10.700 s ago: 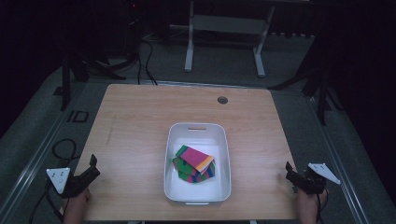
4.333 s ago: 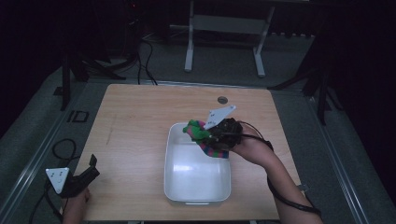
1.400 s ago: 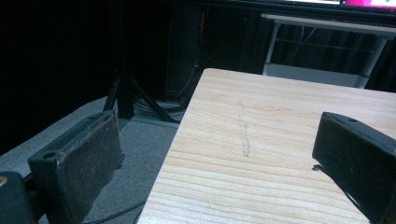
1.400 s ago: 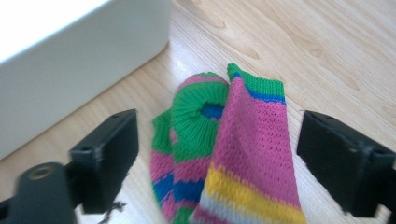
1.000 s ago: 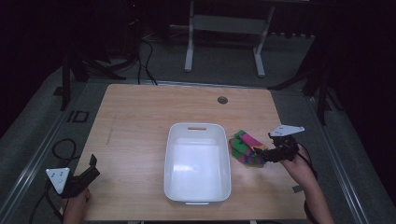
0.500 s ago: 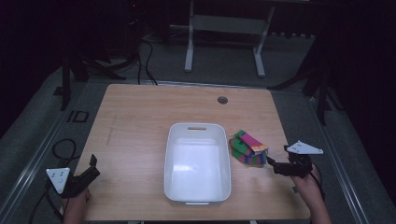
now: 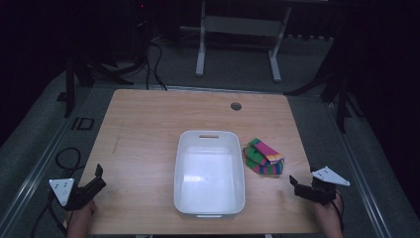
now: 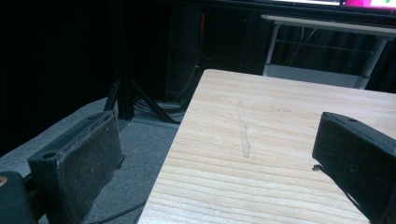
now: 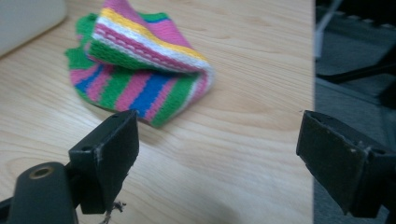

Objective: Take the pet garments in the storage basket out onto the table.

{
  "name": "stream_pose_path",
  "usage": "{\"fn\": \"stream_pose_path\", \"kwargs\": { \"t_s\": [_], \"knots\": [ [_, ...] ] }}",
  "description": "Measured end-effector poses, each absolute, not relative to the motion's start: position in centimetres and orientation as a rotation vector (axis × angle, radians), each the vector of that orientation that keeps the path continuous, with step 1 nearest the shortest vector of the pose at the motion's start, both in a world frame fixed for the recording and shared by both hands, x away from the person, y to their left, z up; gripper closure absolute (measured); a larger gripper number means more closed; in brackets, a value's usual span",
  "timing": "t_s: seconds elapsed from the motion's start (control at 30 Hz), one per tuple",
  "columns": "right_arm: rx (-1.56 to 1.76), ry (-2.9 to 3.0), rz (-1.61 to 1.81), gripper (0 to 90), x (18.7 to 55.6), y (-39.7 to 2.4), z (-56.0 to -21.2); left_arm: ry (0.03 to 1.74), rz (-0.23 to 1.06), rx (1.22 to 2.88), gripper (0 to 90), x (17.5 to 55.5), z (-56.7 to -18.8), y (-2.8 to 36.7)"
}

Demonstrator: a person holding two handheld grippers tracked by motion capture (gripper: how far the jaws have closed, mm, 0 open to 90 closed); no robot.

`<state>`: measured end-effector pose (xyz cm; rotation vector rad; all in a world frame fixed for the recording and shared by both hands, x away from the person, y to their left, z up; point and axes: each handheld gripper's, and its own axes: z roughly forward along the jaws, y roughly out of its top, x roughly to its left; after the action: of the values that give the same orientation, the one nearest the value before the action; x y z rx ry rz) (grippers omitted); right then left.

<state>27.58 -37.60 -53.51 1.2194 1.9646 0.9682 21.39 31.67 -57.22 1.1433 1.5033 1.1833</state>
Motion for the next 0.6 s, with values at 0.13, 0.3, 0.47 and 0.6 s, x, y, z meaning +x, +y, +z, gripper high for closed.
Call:
{"fn": "stream_pose_path", "kwargs": {
  "t_s": [0.13,0.3,0.47,0.6],
  "knots": [
    [1.257,1.864,0.993,13.0,26.4,-38.0,-54.0,1.504,1.181,1.143,1.8,21.4,-57.2,31.7],
    [1.298,1.759,1.052,13.0,25.3,-38.8,-54.4,1.503,1.181,1.145,1.9,21.4,-57.2,31.7],
    [1.301,1.780,1.059,13.0,24.9,-39.1,-54.9,1.504,1.183,1.144,1.9,21.4,-57.2,31.7],
    [1.297,1.771,1.062,13.0,24.6,-39.3,-55.1,1.502,1.185,1.144,1.8,21.4,-57.2,31.6]
  ]
}}
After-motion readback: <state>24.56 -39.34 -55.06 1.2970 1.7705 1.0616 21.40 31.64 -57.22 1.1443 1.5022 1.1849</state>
